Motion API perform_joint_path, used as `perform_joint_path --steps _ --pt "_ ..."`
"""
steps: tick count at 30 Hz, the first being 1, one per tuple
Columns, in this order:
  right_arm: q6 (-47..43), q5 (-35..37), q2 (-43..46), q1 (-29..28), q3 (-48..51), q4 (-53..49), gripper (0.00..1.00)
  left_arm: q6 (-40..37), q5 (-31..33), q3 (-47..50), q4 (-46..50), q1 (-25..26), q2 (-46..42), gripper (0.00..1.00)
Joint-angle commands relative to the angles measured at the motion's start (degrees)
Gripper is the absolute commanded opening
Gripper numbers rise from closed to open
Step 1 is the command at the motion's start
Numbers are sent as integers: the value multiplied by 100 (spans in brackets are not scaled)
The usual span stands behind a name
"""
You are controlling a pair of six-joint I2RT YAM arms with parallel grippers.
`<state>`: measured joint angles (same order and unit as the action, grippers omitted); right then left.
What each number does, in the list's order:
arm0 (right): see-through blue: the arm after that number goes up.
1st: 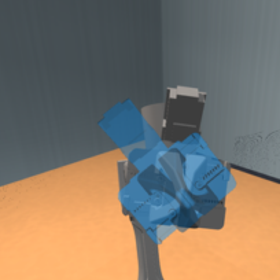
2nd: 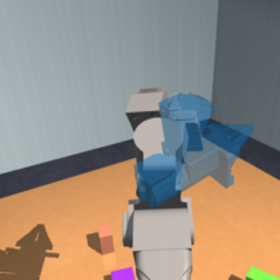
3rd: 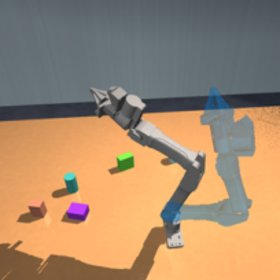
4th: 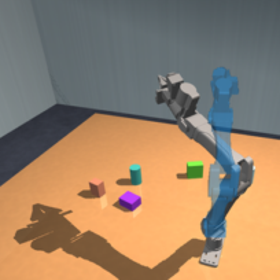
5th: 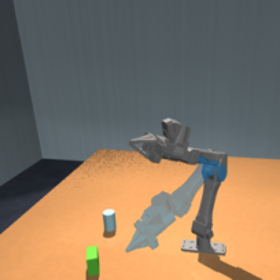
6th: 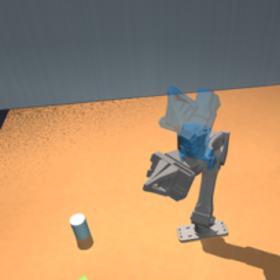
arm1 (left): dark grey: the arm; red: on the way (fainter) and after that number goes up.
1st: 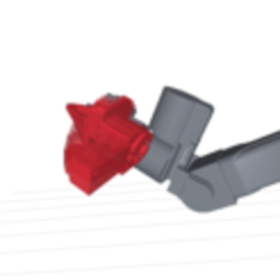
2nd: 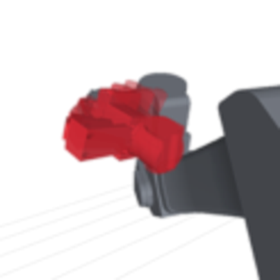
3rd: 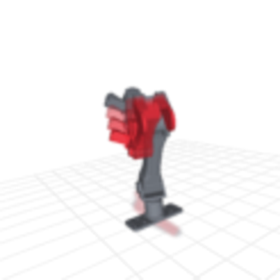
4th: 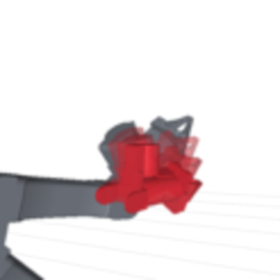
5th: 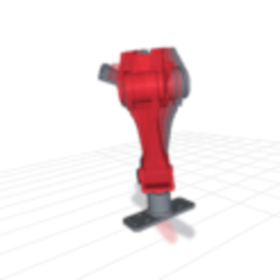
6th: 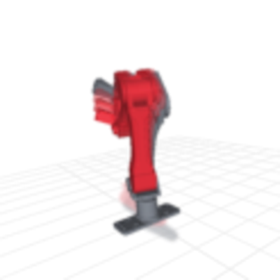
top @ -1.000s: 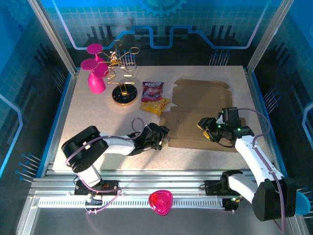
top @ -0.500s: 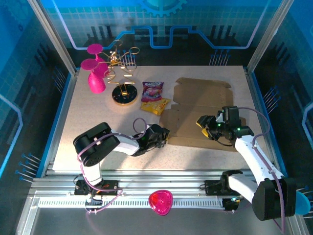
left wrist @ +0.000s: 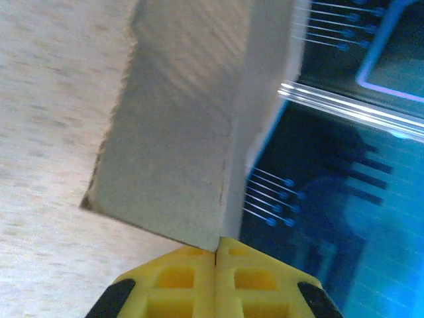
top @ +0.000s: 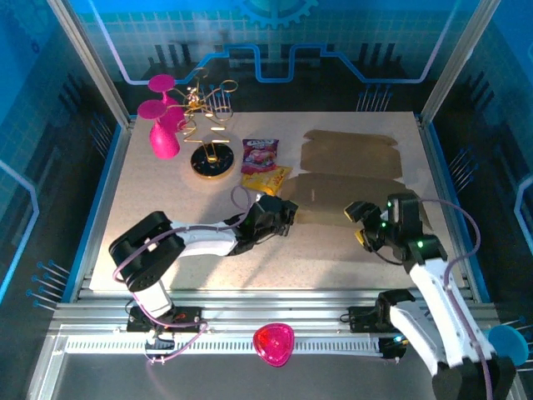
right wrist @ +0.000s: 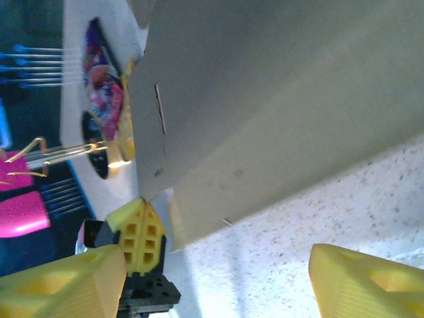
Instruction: Fold the paper box
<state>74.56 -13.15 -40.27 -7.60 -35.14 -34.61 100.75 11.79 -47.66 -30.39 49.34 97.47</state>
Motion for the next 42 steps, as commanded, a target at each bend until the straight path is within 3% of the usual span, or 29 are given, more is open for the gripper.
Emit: perform_joint_path --steps 1,4,8,12,23,26,29,35,41,42 --pt "1585 375 452 -256 807 693 75 -79 102 -237 183 18 -156 0" --pt "2105 463 543 -273 1305 1502 75 -90 89 -354 276 5 -210 0" --pt "2133 664 402 -235 1375 2121 72 -84 11 -441 340 0 -237 0" --pt "2047 607 174 -205 1247 2505 62 -92 19 -380 410 -16 -320 0" --pt "2137 773 601 -243 964 2070 49 -90 -25 -264 439 -123 -426 0" --pt "2082 854 695 -309 777 1775 50 -74 -36 -249 429 -150 -430 0" --pt "2103 819 611 -326 854 1758 59 -79 -46 -270 423 -162 -421 0" --pt "2236 866 247 -294 1217 2408 58 -82 -74 -300 442 -168 -425 0" --pt "2053 729 -479 -63 1104 3264 46 -91 -90 -291 531 -166 -506 0" --pt "1997 694 -607 -25 1059 3327 40 -97 -105 -288 543 -166 -518 0"
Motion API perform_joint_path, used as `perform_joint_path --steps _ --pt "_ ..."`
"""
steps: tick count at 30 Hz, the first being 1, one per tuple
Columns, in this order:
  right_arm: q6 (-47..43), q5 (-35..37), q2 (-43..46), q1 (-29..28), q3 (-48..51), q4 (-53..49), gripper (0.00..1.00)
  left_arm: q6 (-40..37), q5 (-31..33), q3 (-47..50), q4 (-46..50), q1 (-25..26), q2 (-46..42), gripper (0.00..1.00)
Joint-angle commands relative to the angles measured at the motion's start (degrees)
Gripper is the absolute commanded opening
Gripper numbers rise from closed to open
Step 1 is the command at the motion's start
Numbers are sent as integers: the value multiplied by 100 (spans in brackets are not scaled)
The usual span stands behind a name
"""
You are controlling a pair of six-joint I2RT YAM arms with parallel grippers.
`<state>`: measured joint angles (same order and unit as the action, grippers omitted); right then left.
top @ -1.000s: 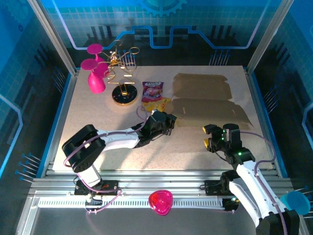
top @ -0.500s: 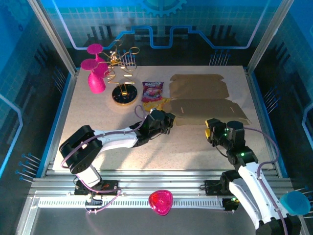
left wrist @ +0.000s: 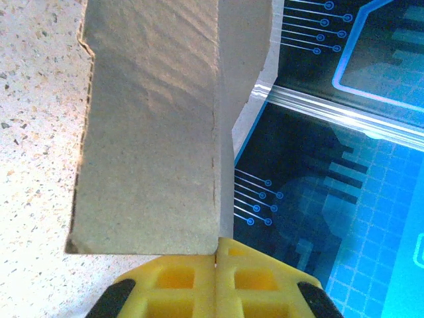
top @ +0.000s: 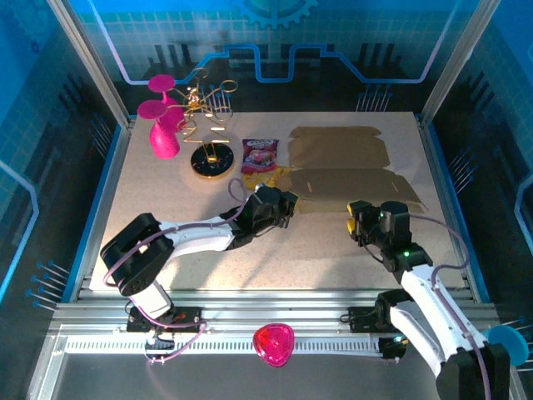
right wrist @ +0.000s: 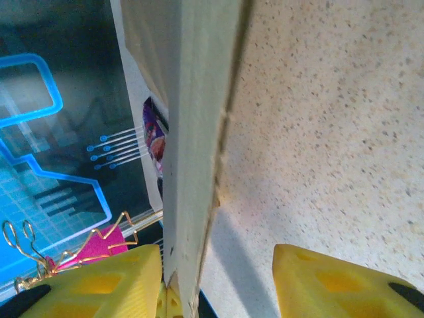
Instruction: Fold the paper box
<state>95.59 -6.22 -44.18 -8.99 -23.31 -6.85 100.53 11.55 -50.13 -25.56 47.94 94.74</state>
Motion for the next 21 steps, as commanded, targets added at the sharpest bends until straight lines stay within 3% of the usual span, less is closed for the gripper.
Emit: perform_joint_path --steps 1,4,5,6,8,11,17,21 --pt "-136 -25 -315 147 -153 593 32 -74 -81 -46 60 -29 -254 0" --pt "-285 -11 -484 247 -437 450 0 -186 -142 -95 135 -44 -345 0" --pt "-447 35 -503 286 -659 239 0 -311 -225 -173 270 -72 -417 2" --pt "-632 91 -520 313 -877 54 0 -437 -306 -255 410 -106 -497 12" --pt "-1018 178 -576 386 -1462 -331 0 -858 -407 -487 996 -187 -818 44" --pt "-1458 165 -706 537 -2262 -569 0 -1577 -306 -865 2107 -274 -1449 65" --pt "-2386 126 -1171 668 -4403 -1533 0 -2366 133 -1275 3845 -627 -2582 67" --pt "-2444 279 -1325 638 -5685 -2573 0 -2852 658 -1665 5100 -859 -3080 66"
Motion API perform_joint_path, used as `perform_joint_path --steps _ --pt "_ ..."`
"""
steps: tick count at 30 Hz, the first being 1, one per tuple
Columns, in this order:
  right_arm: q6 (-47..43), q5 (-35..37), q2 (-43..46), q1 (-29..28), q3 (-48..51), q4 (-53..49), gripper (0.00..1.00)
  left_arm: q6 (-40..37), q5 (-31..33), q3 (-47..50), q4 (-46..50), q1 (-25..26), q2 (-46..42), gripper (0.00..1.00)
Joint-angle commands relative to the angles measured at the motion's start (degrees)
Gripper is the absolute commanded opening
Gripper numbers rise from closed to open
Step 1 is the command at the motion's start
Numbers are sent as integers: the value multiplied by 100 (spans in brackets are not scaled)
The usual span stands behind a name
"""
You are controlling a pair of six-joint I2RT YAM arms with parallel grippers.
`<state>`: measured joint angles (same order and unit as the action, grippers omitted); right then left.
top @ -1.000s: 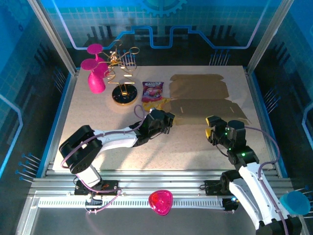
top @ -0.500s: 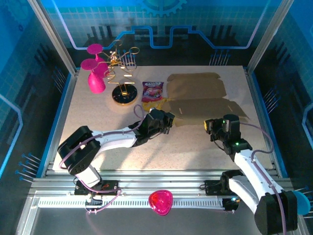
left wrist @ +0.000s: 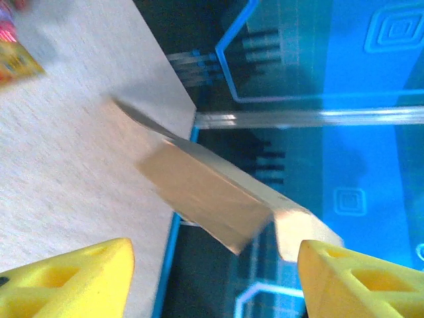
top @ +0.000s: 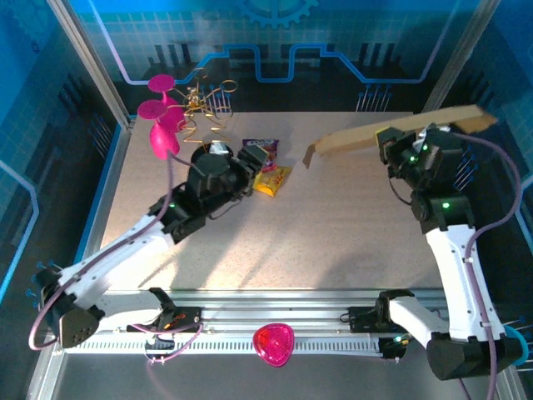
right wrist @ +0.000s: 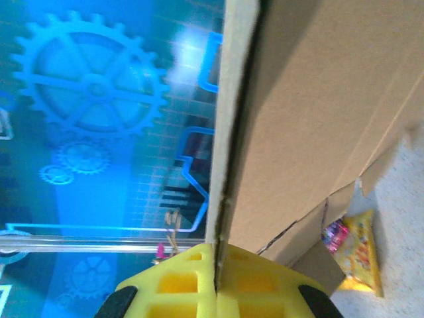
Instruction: Fold the paper box
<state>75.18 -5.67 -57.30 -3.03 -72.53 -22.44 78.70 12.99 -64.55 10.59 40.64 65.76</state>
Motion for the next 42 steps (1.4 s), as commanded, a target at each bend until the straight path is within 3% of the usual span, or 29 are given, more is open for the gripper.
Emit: perform_joint_path --steps 1,4,7,12,16,20,23,28,33,37,42 --pt "-395 286 -55 31 -1119 -1412 0 -763 606 -293 1746 -206 -292 66" --pt "-442 368 -189 -12 -2066 -2169 0 -803 687 -323 2202 -425 -602 65" --pt "-253 346 -375 -124 -2627 -2279 0 -808 702 -245 2375 -576 -861 64" --pt "798 -39 -1350 -546 -2976 -2445 0 -752 662 -287 2663 -688 -971 64" --pt "1558 164 -2220 -1025 -2628 -1888 0 -765 528 -638 3086 -749 -794 64" --pt "2338 -348 -3170 -1102 -2138 -784 0 -797 236 -868 3322 -807 -627 64" --pt "2468 -494 -3598 -1214 -2149 -491 0 -822 -2 -914 3294 -821 -566 64" --pt "2387 -539 -3751 -1339 -1935 -166 0 -785 -585 -954 2797 -960 -346 64" --pt "2475 -602 -3640 -1333 -1456 183 0 -875 -1142 -1464 2299 -1192 419 60" --pt "2479 -658 -3537 -1338 -1246 284 0 -1051 -1434 -2171 1998 -1325 1243 51" --pt "2540 -635 -3328 -1334 -993 343 0 -1257 -1812 -3262 2243 -1357 2267 50"
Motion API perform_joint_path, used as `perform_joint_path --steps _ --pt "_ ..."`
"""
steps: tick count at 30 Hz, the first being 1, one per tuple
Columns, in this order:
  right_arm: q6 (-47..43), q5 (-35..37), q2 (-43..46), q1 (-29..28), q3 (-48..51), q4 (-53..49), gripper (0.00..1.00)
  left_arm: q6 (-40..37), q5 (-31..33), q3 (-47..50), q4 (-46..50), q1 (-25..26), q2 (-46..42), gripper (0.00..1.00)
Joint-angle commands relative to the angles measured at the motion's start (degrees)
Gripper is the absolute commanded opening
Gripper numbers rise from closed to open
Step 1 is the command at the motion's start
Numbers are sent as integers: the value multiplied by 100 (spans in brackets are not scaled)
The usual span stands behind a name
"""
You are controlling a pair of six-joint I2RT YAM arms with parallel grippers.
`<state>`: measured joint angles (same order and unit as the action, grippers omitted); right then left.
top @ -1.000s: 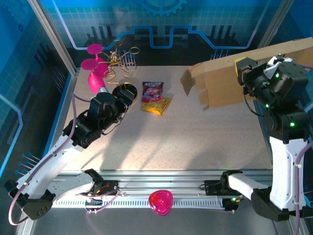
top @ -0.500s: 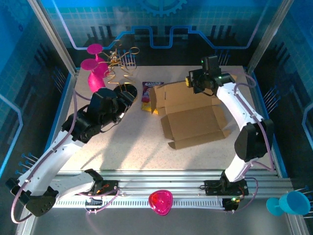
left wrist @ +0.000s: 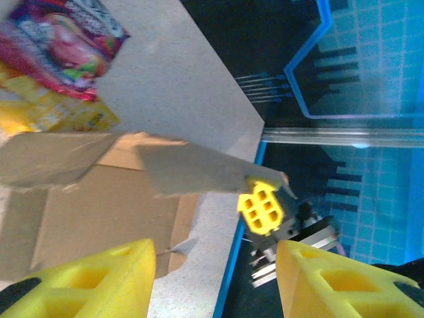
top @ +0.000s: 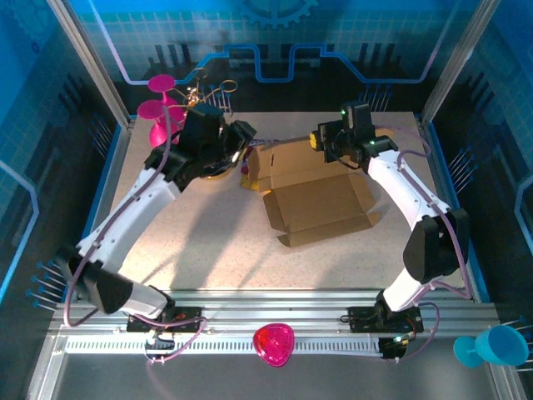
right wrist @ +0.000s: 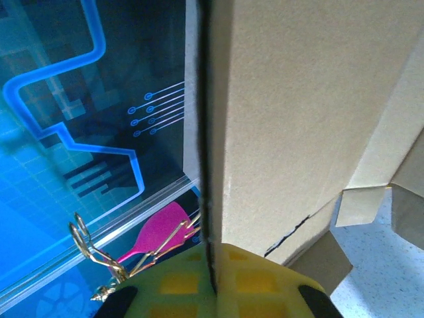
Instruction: Fold the paper box
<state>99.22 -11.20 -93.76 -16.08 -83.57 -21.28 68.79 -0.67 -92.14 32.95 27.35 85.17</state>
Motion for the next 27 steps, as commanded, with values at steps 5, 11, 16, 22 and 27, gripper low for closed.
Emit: perform_joint_path --steps 5,11,16,22,27 --pt "176 -90 415 -26 179 212 0 -297 -710 -975 130 -22 991 51" --pt "181 -123 402 -12 195 302 0 -288 -890 -1133 211 5 1308 51" --pt "169 -163 376 -17 218 356 0 -257 -979 -1074 256 49 1397 51" --pt "167 -270 314 -2 223 464 0 -164 -1031 -977 236 119 1436 52" --pt "167 -310 331 -19 249 506 0 -86 -1084 -1018 99 121 1587 52"
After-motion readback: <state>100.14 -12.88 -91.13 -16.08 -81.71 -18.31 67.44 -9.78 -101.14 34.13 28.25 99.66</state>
